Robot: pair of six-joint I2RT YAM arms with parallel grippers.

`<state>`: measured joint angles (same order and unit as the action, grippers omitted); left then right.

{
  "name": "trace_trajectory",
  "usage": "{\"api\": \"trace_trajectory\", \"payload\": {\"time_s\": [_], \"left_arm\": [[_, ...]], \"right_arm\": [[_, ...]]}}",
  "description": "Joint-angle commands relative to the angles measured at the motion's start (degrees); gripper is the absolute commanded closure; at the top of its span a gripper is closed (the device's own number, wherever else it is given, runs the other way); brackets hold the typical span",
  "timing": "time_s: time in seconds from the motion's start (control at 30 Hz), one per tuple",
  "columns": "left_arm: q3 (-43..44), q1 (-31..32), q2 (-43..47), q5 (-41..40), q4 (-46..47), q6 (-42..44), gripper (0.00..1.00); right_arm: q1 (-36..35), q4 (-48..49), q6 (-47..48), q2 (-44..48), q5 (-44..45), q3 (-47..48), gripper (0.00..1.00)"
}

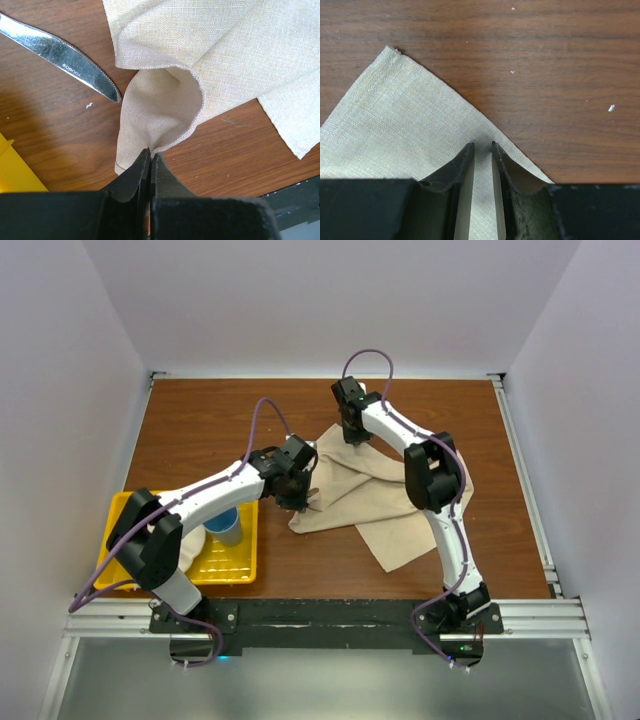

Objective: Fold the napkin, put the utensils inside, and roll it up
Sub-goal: Flatten out the napkin at the center of the board.

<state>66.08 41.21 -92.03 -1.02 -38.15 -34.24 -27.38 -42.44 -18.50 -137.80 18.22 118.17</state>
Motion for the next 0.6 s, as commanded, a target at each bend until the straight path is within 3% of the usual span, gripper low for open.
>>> {"api": "trace_trajectory", "payload": {"time_s": [0.0, 0.27, 0.47, 0.57], "left_arm": [[1.77, -0.43, -0.52, 0.75, 1.76, 1.28, 1.00], [-2.89, -0.43, -1.05, 2.16, 3.17, -0.21, 1.00], [-3.60, -0.43, -2.01, 2.25, 3.61, -2.15, 1.00], [-0.61, -0.43, -3.16, 2.51, 3.00, -2.15, 1.00]], "right_arm": [[-0.40, 3.85, -3.73, 2.09, 1.91, -2.76, 0.76], [1.26, 4.82, -1.81, -6.23, 7.09, 3.46, 0.74], [3.90, 4.47, 9.19, -17.06, 11.76, 23.56, 0.69], [4.35, 5.35, 10.16, -15.32, 9.47, 25.43, 0.64]]}}
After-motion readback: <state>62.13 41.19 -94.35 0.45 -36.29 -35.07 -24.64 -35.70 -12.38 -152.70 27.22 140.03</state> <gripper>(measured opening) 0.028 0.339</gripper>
